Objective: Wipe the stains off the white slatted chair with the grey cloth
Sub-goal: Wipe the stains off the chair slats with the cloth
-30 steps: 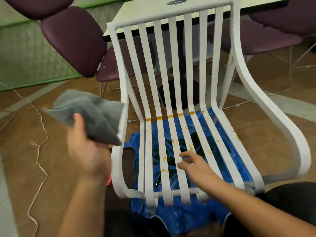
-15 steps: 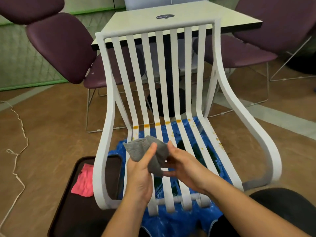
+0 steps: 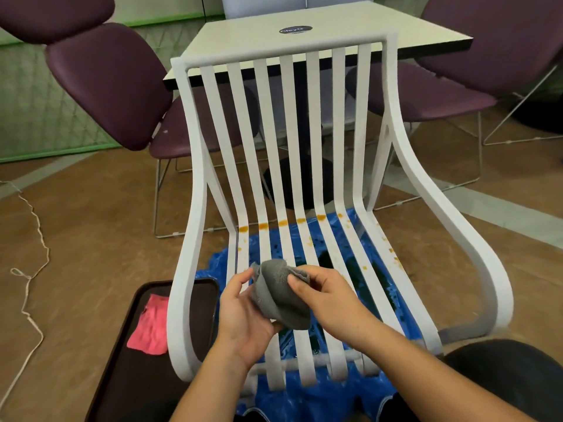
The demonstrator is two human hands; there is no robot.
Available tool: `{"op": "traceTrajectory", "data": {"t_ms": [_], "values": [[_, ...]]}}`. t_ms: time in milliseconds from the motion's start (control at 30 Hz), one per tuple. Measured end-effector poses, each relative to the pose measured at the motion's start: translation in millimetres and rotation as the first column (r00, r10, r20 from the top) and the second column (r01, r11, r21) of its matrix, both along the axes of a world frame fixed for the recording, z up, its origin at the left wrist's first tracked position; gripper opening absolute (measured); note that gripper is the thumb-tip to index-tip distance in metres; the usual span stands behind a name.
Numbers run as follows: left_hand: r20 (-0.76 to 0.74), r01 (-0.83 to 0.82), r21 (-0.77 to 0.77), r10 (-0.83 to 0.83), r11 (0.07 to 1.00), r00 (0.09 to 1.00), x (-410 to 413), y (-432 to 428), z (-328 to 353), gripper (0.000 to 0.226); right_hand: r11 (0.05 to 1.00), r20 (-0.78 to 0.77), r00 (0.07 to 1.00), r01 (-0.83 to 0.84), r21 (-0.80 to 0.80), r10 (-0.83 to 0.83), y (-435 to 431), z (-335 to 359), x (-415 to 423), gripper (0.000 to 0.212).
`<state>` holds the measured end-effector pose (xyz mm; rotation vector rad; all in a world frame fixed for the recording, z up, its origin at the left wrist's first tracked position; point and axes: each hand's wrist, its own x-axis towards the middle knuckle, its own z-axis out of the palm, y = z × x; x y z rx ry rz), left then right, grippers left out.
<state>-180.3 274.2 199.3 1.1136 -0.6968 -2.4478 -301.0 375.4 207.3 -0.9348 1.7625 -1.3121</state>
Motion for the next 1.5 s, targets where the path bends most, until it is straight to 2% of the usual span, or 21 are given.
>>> {"op": "traceTrajectory", "data": {"t_ms": [67, 133, 233, 300, 367, 433, 500, 567, 633, 700, 800, 867, 967, 1000, 1067, 1133, 1233, 1300, 1367, 1433, 1500], "values": [[-0.025, 0.042, -0.016, -0.042, 0.999, 0.999, -1, 0, 1, 0.047, 1.000, -0.069, 0.997, -0.031, -0.001, 0.031, 1, -1, -2, 0.021], [0.045, 0.084, -0.114, -0.080, 0.990, 0.996, -3, 0, -1, 0.040, 0.999, -0.041, 0.999, -0.020, -0.032, 0.018, 1, -1, -4, 0.021], [0.137, 0.092, -0.173, -0.069, 0.981, 0.988, -5, -2, -8, 0.038, 0.988, 0.132, 0.984, 0.130, -0.085, -0.118, 1, 3, -10, 0.021], [0.131, 0.086, -0.168, -0.064, 0.982, 0.989, -5, -6, -10, 0.037, 0.964, 0.274, 0.937, 0.250, -0.094, -0.216, 1, 5, -16, 0.021], [0.058, 0.046, -0.168, -0.036, 0.985, 0.998, -3, -11, -9, 0.037, 0.943, 0.446, 0.853, 0.327, -0.055, -0.270, 1, 4, -22, 0.020], [-0.091, -0.038, -0.148, 0.025, 0.988, 0.996, 2, -15, -9, 0.045, 0.950, 0.647, 0.724, 0.312, 0.002, -0.239, 0, 3, -25, 0.023], [-0.271, -0.120, -0.065, 0.098, 0.991, 0.957, 6, -11, -11, 0.071, 0.971, 0.752, 0.636, 0.237, 0.021, -0.172, 0, 4, -22, 0.028], [-0.356, -0.137, -0.004, 0.127, 0.991, 0.926, 5, -2, -16, 0.095, 0.980, 0.760, 0.634, 0.197, 0.017, -0.141, -1, 3, -15, 0.030], [-0.354, -0.152, 0.053, 0.161, 0.987, 0.921, -1, 8, -20, 0.099, 0.978, 0.732, 0.661, 0.203, 0.036, -0.164, -3, -3, -8, 0.030], [-0.280, -0.194, 0.100, 0.215, 0.976, 0.936, -6, 12, -18, 0.078, 0.975, 0.637, 0.741, 0.201, 0.092, -0.213, -5, -9, -1, 0.026], [-0.054, -0.272, 0.071, 0.276, 0.960, 0.960, -12, 6, -21, 0.037, 0.968, 0.326, 0.925, 0.130, 0.215, -0.196, -5, -15, 4, 0.021], [0.057, -0.312, -0.001, 0.311, 0.950, 0.949, -12, 1, -25, 0.024, 0.953, 0.217, 0.964, 0.085, 0.290, -0.152, -6, -18, 4, 0.018], [0.224, -0.334, -0.213, 0.379, 0.918, 0.898, -8, -8, -30, 0.011, 0.923, 0.176, 0.977, 0.046, 0.382, -0.122, -7, -22, 3, 0.013], [0.295, -0.291, -0.340, 0.395, 0.894, 0.870, -5, -12, -32, 0.010, 0.916, 0.170, 0.978, 0.043, 0.399, -0.120, -7, -24, 3, 0.011], [0.430, -0.091, -0.605, 0.420, 0.791, 0.799, 2, -21, -40, 0.017, 0.903, 0.147, 0.983, 0.034, 0.429, -0.107, -6, -28, 4, 0.010], [0.518, 0.126, -0.744, 0.446, 0.656, 0.730, 8, -31, -58, 0.026, 0.887, 0.111, 0.990, 0.028, 0.461, -0.089, -5, -32, 5, 0.011], [0.678, 0.411, -0.721, 0.445, 0.558, 0.585, 12, -41, -83, 0.021, 0.869, 0.104, 0.991, 0.020, 0.494, -0.082, -5, -38, 7, 0.013], [0.779, 0.559, -0.626, 0.403, 0.543, 0.481, 12, -42, -101, 0.036, 0.855, 0.106, 0.991, 0.017, 0.518, -0.084, -3, -44, 10, 0.018], [0.863, 0.655, -0.506, 0.327, 0.561, 0.386, 8, -36, -115, 0.046, 0.843, 0.099, 0.992, 0.011, 0.537, -0.076, -1, -50, 14, 0.032], [0.894, 0.665, -0.445, 0.256, 0.600, 0.367, 4, -29, -126, 0.054, 0.841, 0.083, 0.995, 0.006, 0.541, -0.061, 0, -52, 19, 0.048], [0.880, 0.608, -0.458, 0.236, 0.649, 0.411, 3, -27, -129, 0.060, 0.845, 0.089, 0.995, -0.011, 0.535, -0.044, 0, -54, 25, 0.052]]}}
